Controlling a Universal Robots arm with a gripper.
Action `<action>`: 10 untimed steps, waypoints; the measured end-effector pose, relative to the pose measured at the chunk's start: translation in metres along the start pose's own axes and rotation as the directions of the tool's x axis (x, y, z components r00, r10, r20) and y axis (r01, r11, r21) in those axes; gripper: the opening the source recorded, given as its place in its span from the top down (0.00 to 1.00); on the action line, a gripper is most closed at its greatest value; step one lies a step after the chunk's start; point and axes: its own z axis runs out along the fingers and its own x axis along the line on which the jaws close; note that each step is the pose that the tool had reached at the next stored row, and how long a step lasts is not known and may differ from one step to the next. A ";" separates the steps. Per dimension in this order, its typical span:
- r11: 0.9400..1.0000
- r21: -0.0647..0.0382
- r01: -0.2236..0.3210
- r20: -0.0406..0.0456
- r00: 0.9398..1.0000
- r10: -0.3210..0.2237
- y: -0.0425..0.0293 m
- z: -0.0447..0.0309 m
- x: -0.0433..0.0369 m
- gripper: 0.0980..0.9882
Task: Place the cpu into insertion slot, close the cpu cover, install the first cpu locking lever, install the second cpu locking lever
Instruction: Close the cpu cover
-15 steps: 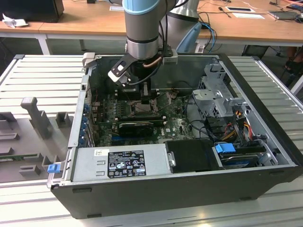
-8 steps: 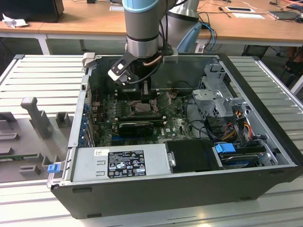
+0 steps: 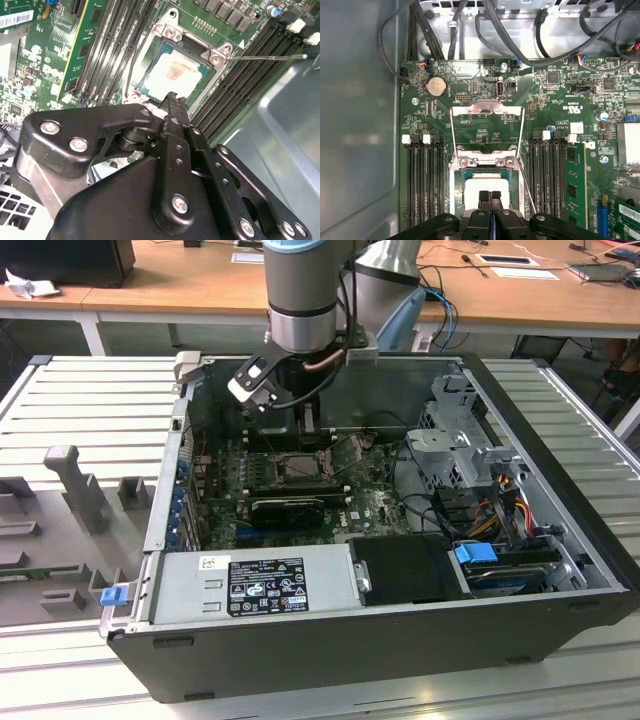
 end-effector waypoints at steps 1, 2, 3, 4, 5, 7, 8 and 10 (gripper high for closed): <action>1.000 0.000 0.000 0.000 1.000 0.000 0.0002 -0.0007 0.0000 0.99; 1.000 0.000 0.000 0.000 1.000 0.000 0.0013 -0.0007 0.0000 0.99; 1.000 0.000 0.000 0.000 1.000 0.000 0.0034 -0.0006 0.0001 0.99; 1.000 0.000 0.000 0.000 1.000 0.000 0.0047 -0.0005 0.0001 0.99; 1.000 0.000 0.000 0.000 1.000 0.000 0.0054 -0.0004 0.0001 0.99; 1.000 0.000 0.000 0.000 1.000 0.000 0.0066 -0.0003 0.0001 0.99; 1.000 0.000 0.000 0.000 1.000 0.000 0.0070 -0.0003 0.0001 0.99; 1.000 0.000 0.000 0.000 1.000 0.000 0.0084 -0.0002 0.0002 0.99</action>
